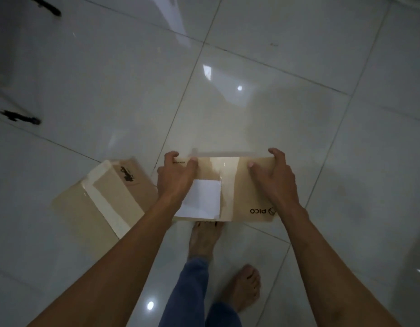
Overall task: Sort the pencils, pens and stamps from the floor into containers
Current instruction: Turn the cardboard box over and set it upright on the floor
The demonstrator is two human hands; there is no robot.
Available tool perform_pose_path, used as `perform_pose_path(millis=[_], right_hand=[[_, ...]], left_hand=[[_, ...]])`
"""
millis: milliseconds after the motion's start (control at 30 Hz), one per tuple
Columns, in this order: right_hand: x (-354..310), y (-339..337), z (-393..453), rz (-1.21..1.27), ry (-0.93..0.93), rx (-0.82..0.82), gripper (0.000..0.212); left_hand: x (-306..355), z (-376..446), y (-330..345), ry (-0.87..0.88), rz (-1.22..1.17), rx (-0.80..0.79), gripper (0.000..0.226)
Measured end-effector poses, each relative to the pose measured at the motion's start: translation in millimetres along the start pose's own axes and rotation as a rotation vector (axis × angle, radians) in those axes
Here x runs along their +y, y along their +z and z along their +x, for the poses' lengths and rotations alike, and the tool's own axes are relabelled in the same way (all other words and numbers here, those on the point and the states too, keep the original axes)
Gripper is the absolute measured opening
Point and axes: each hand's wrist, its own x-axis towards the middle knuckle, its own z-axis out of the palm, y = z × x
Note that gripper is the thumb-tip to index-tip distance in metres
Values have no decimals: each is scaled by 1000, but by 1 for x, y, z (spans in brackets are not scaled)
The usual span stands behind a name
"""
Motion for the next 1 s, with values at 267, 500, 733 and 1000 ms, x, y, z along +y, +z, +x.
perform_pose_path(millis=[267, 500, 733, 1000], right_hand=[[-42, -60, -32, 153, 41, 197, 67], [-110, -172, -40, 309, -12, 418, 63], [-110, -289, -26, 418, -83, 559, 52], [-13, -418, 3, 460, -26, 587, 60]], left_hand=[[75, -48, -29, 159, -89, 157, 38], [186, -96, -48, 334, -246, 167, 34], [290, -128, -19, 416, -264, 101, 25], [370, -196, 95, 501, -232, -129, 37]])
